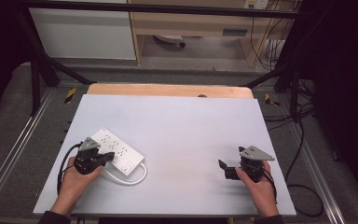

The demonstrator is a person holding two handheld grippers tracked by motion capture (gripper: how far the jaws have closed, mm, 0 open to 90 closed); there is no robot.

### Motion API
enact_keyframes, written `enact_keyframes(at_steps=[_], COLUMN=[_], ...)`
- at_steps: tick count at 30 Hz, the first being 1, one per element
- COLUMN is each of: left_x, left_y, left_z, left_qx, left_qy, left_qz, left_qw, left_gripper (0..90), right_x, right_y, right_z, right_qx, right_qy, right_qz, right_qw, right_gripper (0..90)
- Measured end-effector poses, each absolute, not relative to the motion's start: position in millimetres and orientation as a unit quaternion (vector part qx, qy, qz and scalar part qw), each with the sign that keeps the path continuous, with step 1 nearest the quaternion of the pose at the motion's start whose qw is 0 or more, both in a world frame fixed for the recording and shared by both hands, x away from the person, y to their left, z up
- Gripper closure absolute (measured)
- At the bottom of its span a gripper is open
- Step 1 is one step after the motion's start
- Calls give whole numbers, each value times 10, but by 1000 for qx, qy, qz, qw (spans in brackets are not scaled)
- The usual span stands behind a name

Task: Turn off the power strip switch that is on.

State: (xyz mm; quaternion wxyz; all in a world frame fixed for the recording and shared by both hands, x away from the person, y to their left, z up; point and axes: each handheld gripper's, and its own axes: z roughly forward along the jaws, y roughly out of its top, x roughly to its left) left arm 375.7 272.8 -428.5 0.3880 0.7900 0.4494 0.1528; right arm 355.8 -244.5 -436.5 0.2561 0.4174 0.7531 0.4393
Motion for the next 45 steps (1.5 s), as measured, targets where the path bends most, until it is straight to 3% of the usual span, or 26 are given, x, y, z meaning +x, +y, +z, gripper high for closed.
enact_keyframes(at_steps=[45], left_x=[3786], left_y=[2764], left_z=[-4286], left_qx=[785], left_qy=[456], left_qz=[163], left_qw=[386], left_gripper=[900], right_x=[3562], right_y=[-2439], right_z=[-4369], right_qx=[416], right_qy=[755], right_qz=[437], right_qw=[255], right_gripper=[45])
